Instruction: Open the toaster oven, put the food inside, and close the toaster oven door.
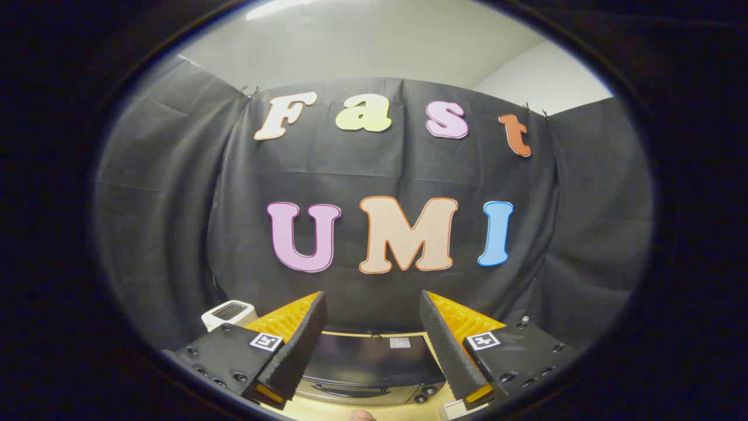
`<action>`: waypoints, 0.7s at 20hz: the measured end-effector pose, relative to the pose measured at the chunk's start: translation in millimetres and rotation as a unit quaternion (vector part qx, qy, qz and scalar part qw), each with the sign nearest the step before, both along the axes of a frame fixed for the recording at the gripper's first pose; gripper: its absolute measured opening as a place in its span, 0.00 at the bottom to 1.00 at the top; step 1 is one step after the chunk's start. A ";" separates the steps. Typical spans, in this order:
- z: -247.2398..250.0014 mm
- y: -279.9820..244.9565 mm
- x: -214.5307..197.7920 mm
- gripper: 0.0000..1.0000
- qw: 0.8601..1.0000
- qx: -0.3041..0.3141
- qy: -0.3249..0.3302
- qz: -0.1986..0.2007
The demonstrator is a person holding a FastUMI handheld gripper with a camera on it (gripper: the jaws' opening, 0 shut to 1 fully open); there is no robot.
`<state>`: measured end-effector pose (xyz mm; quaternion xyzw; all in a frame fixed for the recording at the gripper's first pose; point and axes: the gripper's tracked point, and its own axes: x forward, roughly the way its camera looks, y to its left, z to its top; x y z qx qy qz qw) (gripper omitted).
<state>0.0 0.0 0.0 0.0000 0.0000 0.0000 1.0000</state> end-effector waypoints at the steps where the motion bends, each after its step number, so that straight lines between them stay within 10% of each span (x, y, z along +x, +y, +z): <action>1: 0.7 -1.2 -0.2 0.98 1.000 0.002 -0.001 -0.001; 14: 13.8 -1.4 -6.5 0.98 0.999 0.020 -0.033 -0.006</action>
